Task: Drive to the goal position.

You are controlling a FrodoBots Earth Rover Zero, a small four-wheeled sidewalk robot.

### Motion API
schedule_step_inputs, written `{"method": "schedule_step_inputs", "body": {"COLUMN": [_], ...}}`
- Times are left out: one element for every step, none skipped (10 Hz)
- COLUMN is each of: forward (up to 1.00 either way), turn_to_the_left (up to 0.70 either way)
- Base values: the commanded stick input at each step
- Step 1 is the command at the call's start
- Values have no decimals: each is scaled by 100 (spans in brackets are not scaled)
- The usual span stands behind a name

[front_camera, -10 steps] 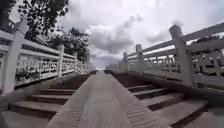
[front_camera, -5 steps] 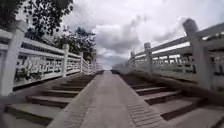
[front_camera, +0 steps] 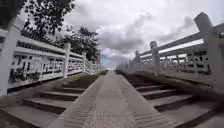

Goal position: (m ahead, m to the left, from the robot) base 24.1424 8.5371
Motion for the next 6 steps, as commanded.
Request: {"method": "schedule_step_inputs", "body": {"forward": [45, 45, 45, 45, 45, 45], "turn_to_the_left": [0, 0, 0, 0, 0, 0]}}
